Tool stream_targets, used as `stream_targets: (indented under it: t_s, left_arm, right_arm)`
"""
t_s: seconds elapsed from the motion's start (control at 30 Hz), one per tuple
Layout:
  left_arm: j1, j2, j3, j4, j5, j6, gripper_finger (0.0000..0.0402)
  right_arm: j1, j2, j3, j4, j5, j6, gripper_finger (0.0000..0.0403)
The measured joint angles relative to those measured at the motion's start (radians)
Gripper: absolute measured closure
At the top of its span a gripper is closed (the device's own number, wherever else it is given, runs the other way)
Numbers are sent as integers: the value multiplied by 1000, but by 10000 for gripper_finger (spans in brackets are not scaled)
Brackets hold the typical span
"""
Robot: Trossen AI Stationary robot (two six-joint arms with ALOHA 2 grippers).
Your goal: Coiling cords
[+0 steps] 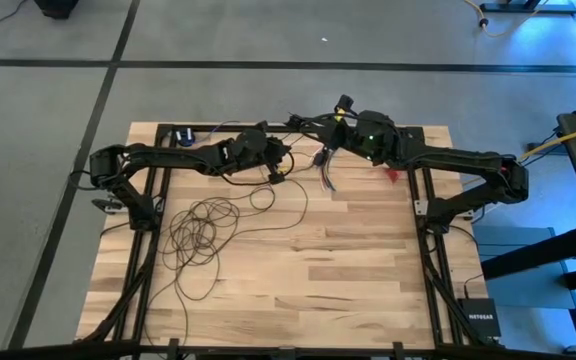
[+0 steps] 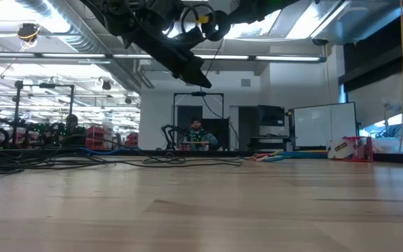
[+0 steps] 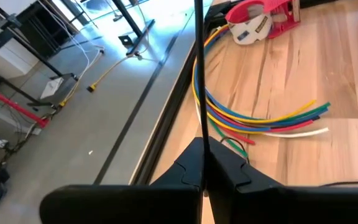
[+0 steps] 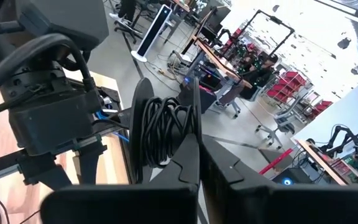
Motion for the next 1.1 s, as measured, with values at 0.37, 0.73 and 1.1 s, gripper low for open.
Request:
stream_targets:
  t_s: [0.37,0.73,1.1]
  left_arm:
    - [3,0,0,-13,3,35,401]
    - [153,-18,0,-12,10,-11,401]
    - [277,-156,-1,-50,188,-69,401]
  right_arm:
    - [0,-45,0,-28,-5,-4,400]
    - [-1,-46,0,-162,-65,17,400]
    - [0,-46,0,-165,-114,21,400]
